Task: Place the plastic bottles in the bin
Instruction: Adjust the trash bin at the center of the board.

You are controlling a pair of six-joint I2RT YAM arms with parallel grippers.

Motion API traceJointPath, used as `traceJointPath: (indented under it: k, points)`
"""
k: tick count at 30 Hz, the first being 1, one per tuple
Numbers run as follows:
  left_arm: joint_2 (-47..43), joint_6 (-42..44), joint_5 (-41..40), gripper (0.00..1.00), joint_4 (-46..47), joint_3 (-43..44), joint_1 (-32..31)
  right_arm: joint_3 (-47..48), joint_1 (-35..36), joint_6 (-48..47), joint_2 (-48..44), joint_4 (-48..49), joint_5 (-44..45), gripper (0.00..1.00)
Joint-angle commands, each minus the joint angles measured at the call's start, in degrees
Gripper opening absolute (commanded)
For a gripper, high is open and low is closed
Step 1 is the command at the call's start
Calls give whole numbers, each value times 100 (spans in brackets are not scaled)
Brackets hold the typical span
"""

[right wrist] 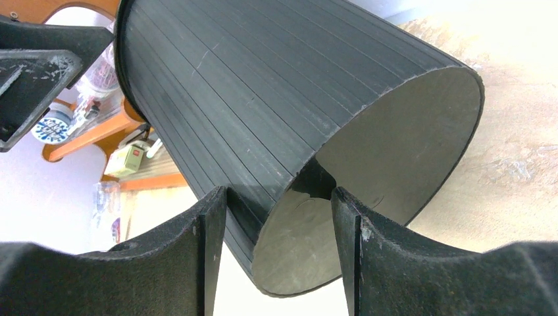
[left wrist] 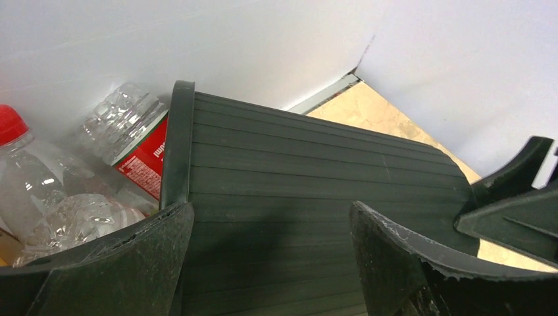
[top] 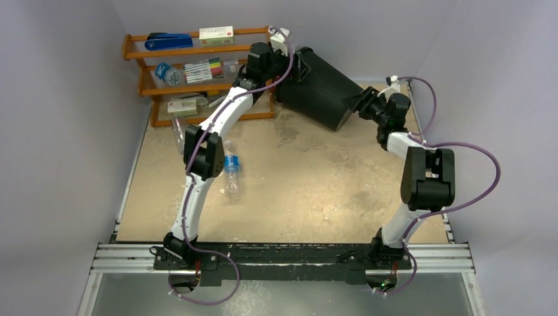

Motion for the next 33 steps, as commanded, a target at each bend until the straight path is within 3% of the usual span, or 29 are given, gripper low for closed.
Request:
traceJointPath:
  k: [1,10,22,33]
  points:
    - [-14,87,-966,89,-684,-325,-39,-512,14,-615,376,-1489,291,59]
    - [222,62,-940,89,-901,-86,-44,-520,14,-622,310,-1510,301,59]
    - [59,-221,298,61,-813,-385,-46,-566,14,-644,175,-1583,336,59]
    - [-588,-704,963,57,-381,-659,-213,-896,14,-605,-10,-1562,290,58]
